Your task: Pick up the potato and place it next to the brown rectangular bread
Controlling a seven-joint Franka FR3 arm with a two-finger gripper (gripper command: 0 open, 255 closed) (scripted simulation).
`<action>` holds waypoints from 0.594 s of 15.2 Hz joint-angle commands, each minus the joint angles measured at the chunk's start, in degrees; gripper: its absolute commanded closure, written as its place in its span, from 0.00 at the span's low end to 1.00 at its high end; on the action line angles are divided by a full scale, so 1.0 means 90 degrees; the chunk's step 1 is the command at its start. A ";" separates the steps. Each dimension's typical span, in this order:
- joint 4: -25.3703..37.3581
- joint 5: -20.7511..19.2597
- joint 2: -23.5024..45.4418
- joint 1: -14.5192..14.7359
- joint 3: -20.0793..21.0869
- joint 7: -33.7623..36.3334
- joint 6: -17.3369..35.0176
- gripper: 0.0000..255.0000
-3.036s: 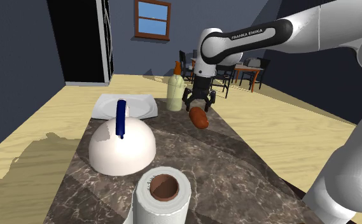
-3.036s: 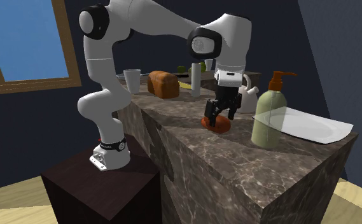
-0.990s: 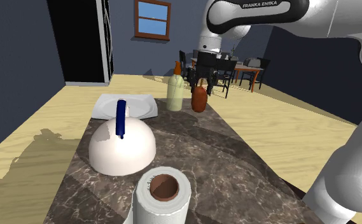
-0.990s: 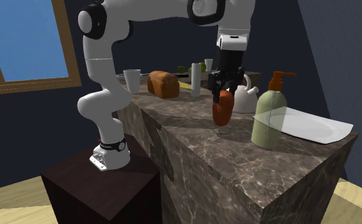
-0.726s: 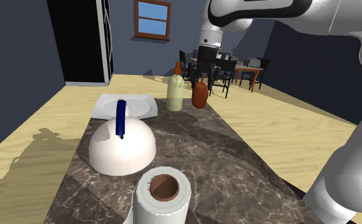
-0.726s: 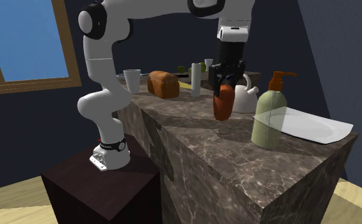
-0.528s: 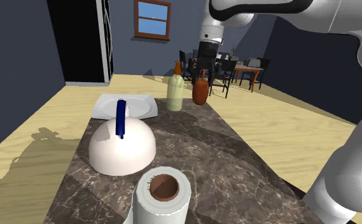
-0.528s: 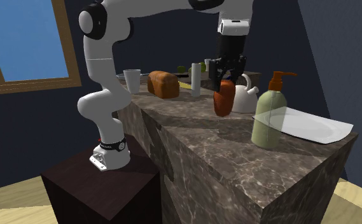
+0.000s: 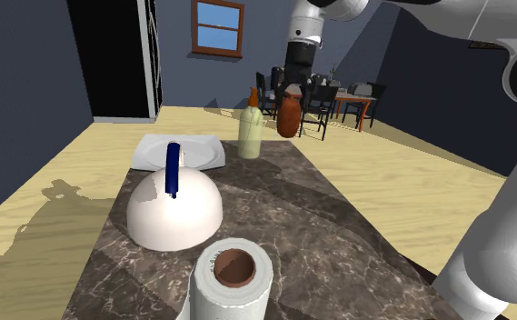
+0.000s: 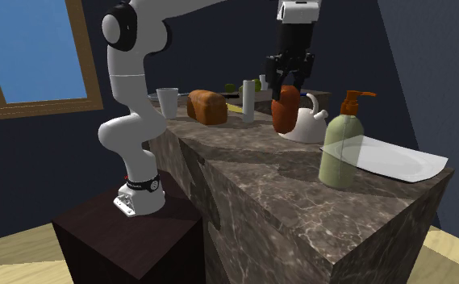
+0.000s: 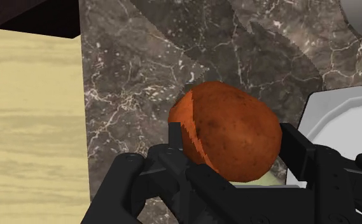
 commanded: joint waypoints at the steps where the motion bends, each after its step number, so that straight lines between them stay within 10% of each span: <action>1: 0.0306 -0.0007 0.0095 0.0003 0.0003 0.0030 -0.0212 1.00; 9: 0.1544 -0.0030 0.0493 0.0019 0.0016 0.0151 -0.1047 1.00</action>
